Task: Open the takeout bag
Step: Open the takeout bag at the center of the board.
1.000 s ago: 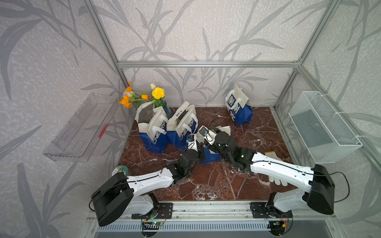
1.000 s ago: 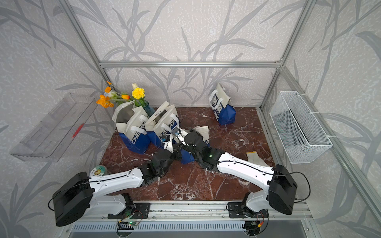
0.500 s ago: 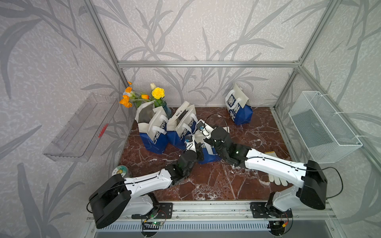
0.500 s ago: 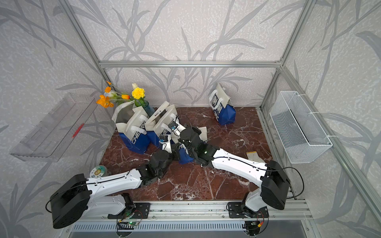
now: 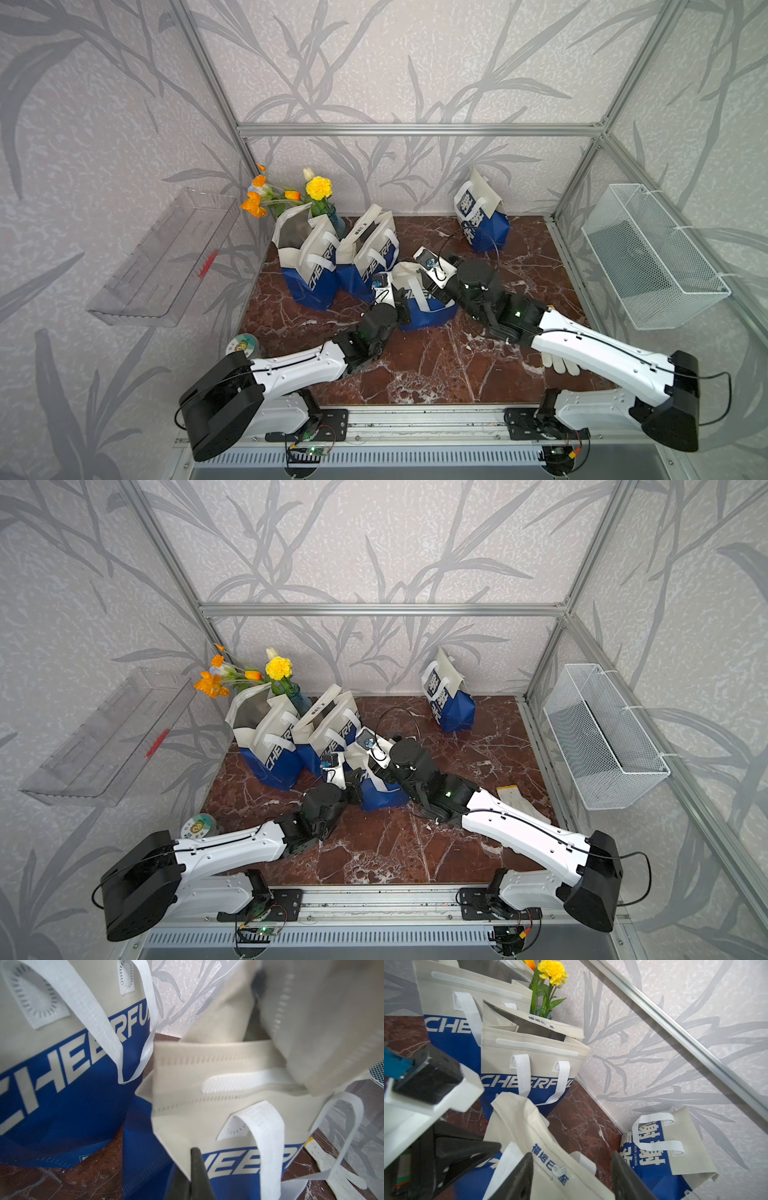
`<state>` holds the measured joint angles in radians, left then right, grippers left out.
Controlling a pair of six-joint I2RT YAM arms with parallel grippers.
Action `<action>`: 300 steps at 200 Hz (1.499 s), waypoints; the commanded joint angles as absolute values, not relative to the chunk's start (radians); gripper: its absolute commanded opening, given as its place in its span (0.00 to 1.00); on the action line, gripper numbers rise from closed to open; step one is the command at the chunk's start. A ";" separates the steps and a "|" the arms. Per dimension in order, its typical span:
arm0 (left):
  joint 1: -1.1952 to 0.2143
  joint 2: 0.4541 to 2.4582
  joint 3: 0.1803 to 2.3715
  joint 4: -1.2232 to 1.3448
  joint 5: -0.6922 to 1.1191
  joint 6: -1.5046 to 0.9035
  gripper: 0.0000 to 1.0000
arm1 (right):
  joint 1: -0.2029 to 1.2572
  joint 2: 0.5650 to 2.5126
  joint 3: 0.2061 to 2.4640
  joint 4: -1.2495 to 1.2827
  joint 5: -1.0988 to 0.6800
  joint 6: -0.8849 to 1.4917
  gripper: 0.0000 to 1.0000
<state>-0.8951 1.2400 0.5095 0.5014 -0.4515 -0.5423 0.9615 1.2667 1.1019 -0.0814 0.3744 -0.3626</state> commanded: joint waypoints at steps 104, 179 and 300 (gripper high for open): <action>-0.896 1.223 0.511 0.419 -0.463 -0.528 0.00 | 0.959 1.403 1.082 0.034 0.417 -0.337 0.51; -0.897 1.209 0.509 0.413 -0.471 -0.512 0.00 | 0.965 1.515 1.134 0.105 0.546 -0.367 0.21; -0.896 1.249 0.489 0.411 -0.479 -0.548 0.00 | 0.974 1.448 1.188 0.160 0.677 -0.528 0.00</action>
<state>-0.8948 1.2270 0.5095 0.5137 -0.4706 -0.5362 0.9802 1.5085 1.1206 0.0990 0.5884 -0.4828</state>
